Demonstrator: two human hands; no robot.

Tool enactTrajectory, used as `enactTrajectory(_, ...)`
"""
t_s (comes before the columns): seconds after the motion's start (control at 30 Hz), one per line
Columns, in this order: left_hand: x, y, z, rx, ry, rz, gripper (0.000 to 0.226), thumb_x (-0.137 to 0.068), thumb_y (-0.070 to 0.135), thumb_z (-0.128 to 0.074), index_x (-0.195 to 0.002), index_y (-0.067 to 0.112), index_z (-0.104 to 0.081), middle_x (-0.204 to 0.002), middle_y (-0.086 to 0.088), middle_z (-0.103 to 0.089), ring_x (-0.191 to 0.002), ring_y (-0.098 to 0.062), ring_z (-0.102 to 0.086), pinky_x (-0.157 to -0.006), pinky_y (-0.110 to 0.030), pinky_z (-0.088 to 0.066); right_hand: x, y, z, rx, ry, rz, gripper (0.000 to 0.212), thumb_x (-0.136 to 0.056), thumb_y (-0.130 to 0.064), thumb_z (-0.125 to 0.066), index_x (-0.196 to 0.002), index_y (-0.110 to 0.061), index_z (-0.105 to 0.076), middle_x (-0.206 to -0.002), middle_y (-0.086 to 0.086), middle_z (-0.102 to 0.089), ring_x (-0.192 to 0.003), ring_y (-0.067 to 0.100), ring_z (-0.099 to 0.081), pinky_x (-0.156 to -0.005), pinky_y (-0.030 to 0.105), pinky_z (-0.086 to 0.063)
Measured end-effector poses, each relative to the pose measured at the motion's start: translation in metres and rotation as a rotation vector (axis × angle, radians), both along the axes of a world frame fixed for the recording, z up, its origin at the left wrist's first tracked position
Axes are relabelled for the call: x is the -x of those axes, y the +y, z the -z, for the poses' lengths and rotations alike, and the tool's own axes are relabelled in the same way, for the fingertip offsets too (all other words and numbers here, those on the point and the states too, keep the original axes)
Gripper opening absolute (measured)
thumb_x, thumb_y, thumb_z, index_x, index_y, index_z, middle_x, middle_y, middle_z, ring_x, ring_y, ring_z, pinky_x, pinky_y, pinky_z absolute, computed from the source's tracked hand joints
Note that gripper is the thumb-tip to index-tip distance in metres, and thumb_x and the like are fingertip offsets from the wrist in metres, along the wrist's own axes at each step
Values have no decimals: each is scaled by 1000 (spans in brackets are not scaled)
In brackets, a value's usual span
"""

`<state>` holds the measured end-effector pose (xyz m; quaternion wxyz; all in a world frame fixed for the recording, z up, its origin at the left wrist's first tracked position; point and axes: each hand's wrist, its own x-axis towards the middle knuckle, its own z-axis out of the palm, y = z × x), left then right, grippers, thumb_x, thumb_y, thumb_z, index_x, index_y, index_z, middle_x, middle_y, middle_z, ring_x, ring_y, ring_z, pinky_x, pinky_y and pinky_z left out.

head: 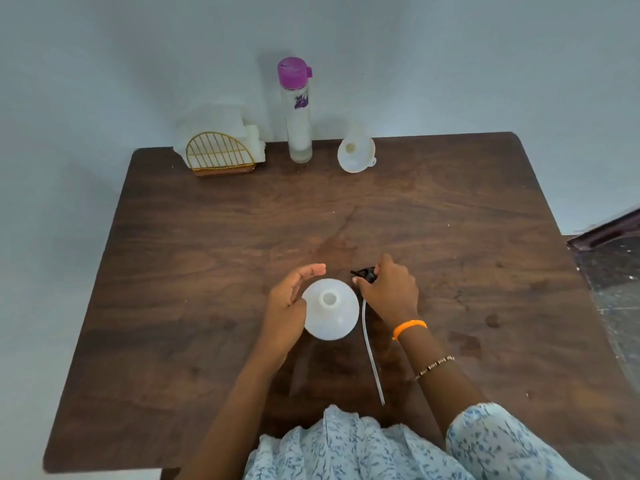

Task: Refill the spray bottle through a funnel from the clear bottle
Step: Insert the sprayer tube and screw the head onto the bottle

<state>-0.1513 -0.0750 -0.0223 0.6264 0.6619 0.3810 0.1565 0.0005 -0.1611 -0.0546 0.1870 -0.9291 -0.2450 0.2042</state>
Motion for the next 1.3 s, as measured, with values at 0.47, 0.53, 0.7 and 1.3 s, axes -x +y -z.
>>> enactTrajectory(0.47,12,-22,9,-141,13,117,31,-82,20,-69,-110,31,-60,-111,18,-59,-103,0,-53,-84,-16,-46,3,-4,-13,-2,86,125,54,-68,-32,-77,-104,-1,-50,-111,20,-59,-102,40,-57,-76,39,-47)
enactTrajectory(0.53,12,-22,11,-137,13,107,31,-82,20,-69,-111,27,-61,-111,14,-60,-100,-1,-53,-79,-12,-42,-5,-11,-13,-47,144,182,49,-66,-31,-78,-97,-2,-52,-104,16,-59,-98,35,-58,-72,35,-45)
enactTrajectory(0.7,14,-22,16,-145,-24,107,31,-82,17,-68,-112,21,-62,-115,7,-62,-104,-10,-55,-78,-12,-41,-11,-27,-16,-195,265,358,34,-60,-30,-75,-71,-14,-47,-89,12,-63,-81,27,-65,-67,30,-54)
enactTrajectory(1.3,14,-20,28,-215,-5,100,36,-83,18,-66,-119,21,-60,-111,10,-61,-101,-8,-54,-74,-6,-41,7,-18,-142,-1241,640,345,20,-90,-1,-54,-87,-14,-40,-79,3,-54,-68,9,-64,-68,20,-51)
